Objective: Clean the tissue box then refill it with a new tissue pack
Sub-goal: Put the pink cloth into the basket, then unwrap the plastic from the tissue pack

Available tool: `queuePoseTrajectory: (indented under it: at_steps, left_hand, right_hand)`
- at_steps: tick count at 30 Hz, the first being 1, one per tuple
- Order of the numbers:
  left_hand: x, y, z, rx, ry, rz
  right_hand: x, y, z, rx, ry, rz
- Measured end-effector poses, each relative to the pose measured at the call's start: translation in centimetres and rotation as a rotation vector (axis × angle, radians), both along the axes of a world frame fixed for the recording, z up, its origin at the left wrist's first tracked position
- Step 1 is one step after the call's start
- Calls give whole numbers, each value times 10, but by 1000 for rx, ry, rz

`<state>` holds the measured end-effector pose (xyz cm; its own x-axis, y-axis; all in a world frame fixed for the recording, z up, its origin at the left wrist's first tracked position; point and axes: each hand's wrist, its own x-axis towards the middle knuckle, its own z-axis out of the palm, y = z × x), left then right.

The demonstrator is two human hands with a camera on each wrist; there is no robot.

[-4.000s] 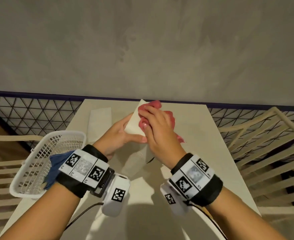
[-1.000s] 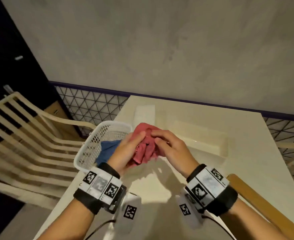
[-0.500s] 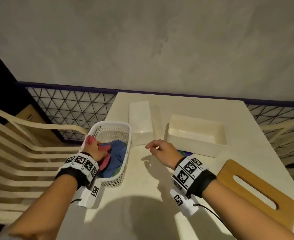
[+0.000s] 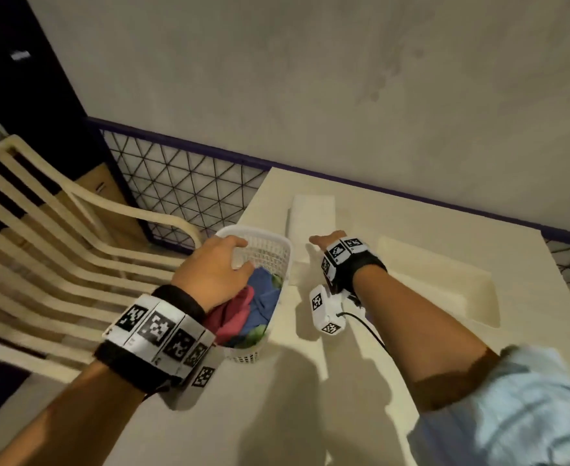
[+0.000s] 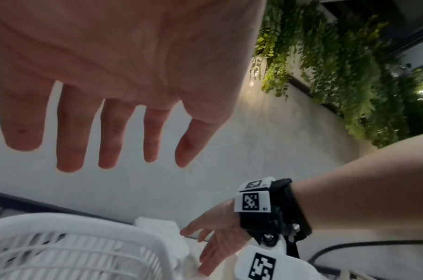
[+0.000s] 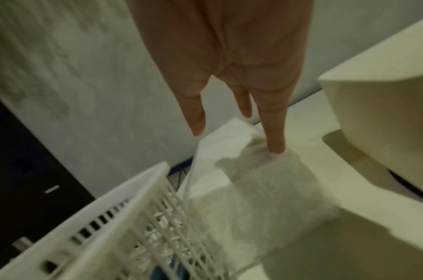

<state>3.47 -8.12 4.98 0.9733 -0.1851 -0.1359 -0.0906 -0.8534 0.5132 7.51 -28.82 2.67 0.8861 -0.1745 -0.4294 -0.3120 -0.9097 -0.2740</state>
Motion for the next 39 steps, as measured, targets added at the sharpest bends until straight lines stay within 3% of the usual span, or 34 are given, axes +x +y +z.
queuePoseTrajectory:
  at_steps: [3, 5, 9, 13, 15, 19, 22, 24, 27, 30, 33, 36, 39]
  left_hand:
    - [4, 18, -12, 73, 48, 82]
    - [8, 33, -24, 159, 105, 140]
    - [11, 55, -47, 259, 282, 193]
    - [12, 65, -64, 243, 274, 195]
    - [12, 67, -67, 214, 263, 201]
    - [12, 70, -65, 146, 295, 205]
    - [11, 62, -52, 99, 228, 191]
    - [7, 43, -36, 68, 98, 92]
    - [-21, -5, 2, -114, -119, -149]
    - [-67, -53, 30, -353, -138, -503]
    - [-103, -87, 22, -313, -222, -799]
    - [-127, -104, 3, -298, -200, -837]
    - [-149, -110, -9, -420, -32, -740]
  right_hand:
    - [6, 5, -7, -251, 60, 250]
    - [8, 11, -15, -358, 130, 322]
    - [9, 10, -25, -363, 203, 301]
    - [16, 1, -28, -314, 101, 151]
    - [19, -7, -26, -204, -16, 3]
    - [16, -32, 8, 328, -403, -498]
    - [-12, -50, 47, 599, -512, -620]
    - [-43, -59, 69, 742, -519, -627]
    - [-95, -68, 90, 804, -482, -579]
    - [-148, -72, 94, 835, -421, -589]
    - [-195, -76, 84, 831, -315, -578]
    - [-232, -82, 69, 800, -219, -562]
    - [-254, -94, 54, 751, -118, -558]
